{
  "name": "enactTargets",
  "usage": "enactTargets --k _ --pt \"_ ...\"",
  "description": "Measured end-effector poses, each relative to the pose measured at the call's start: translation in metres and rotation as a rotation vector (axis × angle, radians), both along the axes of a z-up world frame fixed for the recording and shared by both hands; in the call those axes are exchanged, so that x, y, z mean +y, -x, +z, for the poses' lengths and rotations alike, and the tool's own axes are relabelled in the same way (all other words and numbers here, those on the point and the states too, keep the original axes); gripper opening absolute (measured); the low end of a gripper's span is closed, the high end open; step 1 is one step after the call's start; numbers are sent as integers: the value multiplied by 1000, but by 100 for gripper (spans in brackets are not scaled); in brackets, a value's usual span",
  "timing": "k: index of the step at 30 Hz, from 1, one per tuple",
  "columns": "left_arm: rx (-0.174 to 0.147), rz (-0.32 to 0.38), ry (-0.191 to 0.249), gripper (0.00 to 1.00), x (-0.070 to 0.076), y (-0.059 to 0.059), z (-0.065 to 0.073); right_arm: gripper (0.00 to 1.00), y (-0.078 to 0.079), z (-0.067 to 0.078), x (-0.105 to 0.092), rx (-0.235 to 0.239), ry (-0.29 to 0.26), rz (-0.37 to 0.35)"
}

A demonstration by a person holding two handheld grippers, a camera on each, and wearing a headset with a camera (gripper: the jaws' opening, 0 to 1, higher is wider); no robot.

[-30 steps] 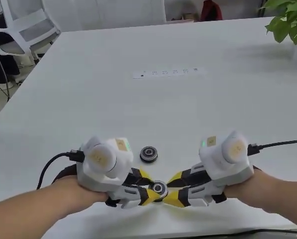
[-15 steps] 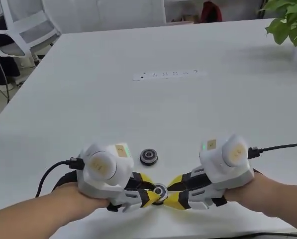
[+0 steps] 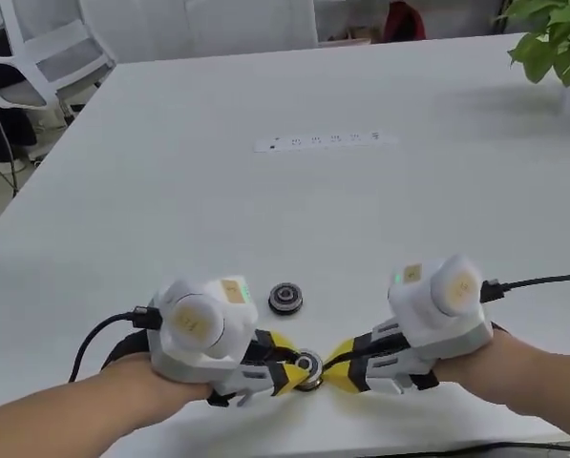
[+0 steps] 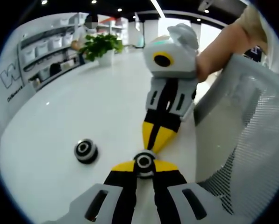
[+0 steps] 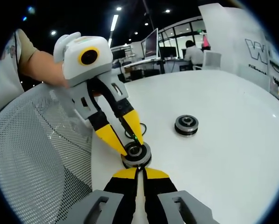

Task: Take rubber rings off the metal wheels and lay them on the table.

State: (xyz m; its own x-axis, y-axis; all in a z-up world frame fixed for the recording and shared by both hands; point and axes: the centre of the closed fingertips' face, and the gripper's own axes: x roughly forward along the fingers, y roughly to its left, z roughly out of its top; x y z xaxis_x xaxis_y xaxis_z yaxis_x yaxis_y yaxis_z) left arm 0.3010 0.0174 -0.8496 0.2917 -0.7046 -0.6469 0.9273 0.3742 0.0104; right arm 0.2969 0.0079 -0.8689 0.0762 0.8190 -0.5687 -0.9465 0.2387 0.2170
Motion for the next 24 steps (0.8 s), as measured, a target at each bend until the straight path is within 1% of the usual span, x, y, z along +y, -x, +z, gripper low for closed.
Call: enactTargets --k 7,12,18,24 --pt "0 7 0 13 0 0 0 1 0 1 0 16 -7 -18" --pt "-4 10 0 13 0 0 0 0 -1 1 0 59 -18 -52" --pt "-14 6 -10 13 0 -1 0 0 -2 1 0 83 -11 -74" --pt "-25 5 -18 12 -1 -1 0 0 -6 0 -2 143 -32 -128"
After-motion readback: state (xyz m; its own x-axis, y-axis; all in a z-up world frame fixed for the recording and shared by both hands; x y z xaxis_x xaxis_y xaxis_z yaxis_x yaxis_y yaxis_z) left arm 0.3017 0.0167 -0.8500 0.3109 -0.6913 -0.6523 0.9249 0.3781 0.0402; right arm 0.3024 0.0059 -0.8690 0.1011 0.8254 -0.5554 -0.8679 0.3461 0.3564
